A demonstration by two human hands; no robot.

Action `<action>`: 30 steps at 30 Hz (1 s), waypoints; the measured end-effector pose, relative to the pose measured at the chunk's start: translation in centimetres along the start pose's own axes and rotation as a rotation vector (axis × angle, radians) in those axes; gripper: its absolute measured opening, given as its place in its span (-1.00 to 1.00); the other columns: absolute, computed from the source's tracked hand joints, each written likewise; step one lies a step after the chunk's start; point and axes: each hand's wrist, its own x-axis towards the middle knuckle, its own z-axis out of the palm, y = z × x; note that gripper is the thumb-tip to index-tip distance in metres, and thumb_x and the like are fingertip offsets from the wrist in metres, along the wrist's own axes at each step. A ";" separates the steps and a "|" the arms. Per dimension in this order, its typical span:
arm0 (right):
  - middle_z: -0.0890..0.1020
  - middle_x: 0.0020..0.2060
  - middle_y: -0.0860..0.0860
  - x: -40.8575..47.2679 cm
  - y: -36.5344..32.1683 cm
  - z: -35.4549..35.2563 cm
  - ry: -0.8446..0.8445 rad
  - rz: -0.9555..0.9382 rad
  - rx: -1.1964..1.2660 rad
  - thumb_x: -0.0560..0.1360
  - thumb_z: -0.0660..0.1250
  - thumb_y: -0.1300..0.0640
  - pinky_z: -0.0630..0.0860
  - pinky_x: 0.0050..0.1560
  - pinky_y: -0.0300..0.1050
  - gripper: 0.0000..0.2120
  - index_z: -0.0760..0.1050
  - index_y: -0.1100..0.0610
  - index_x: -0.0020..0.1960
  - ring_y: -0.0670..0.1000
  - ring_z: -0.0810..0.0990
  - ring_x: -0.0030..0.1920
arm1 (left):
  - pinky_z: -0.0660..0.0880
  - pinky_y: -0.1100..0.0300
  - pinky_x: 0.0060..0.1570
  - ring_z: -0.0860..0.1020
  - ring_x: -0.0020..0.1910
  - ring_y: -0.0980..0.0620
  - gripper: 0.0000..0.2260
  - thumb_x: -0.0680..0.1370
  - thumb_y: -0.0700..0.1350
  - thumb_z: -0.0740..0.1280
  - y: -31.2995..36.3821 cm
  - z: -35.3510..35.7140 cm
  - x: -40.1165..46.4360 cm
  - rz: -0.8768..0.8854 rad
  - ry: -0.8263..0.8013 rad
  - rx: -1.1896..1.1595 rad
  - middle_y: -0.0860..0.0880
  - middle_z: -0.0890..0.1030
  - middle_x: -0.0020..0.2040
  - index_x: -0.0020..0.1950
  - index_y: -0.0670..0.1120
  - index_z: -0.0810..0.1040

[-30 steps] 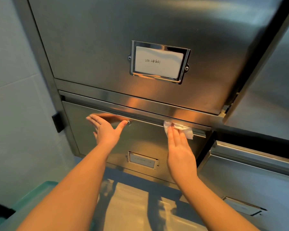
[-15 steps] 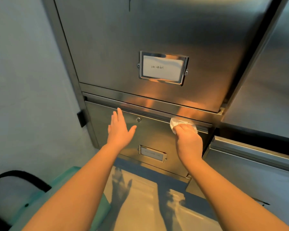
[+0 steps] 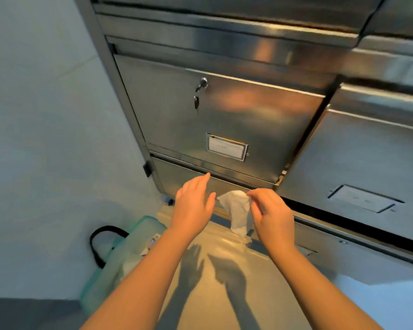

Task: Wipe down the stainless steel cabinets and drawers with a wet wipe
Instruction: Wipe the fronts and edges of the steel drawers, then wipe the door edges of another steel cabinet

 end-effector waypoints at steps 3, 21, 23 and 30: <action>0.65 -0.07 0.01 -0.9 -3.4 -7.1 0.030 0.042 -0.010 0.52 0.37 0.27 0.41 -0.10 -0.23 -0.91 0.63 0.16 -0.01 -0.01 0.57 -0.08 | 0.22 0.06 0.39 0.33 0.43 -0.03 -0.55 0.64 -0.03 0.23 5.5 -4.5 -2.5 0.049 -0.048 0.002 -0.03 0.42 0.44 0.52 -0.08 0.30; 0.58 -0.07 -0.06 -16.0 -4.7 -33.2 0.596 0.507 -0.136 0.54 0.32 0.25 0.38 -0.10 -0.18 -0.93 0.57 0.13 -0.02 -0.01 0.54 -0.04 | 0.23 0.08 0.41 0.32 0.44 0.02 -0.55 0.64 0.02 0.22 32.5 -7.6 -10.7 0.649 -0.287 -0.097 0.01 0.40 0.45 0.52 -0.03 0.30; 0.56 -0.09 -0.10 -18.5 -4.7 -34.1 0.696 0.569 -0.161 0.53 0.33 0.27 0.38 -0.09 -0.21 -0.91 0.57 0.12 -0.04 -0.02 0.54 -0.05 | 0.25 0.07 0.40 0.34 0.43 0.01 -0.56 0.64 0.01 0.22 34.5 -6.8 -11.6 0.751 -0.334 -0.099 -0.01 0.42 0.44 0.52 -0.05 0.31; 0.60 -0.07 0.00 -27.4 -5.7 -35.7 0.991 0.807 -0.274 0.54 0.32 0.27 0.44 -0.09 -0.15 -0.92 0.57 0.14 -0.01 -0.01 0.54 -0.09 | 0.25 0.05 0.35 0.37 0.40 -0.06 -0.56 0.63 -0.02 0.24 39.0 -4.1 -17.0 1.046 -0.525 -0.161 -0.06 0.43 0.42 0.51 -0.08 0.33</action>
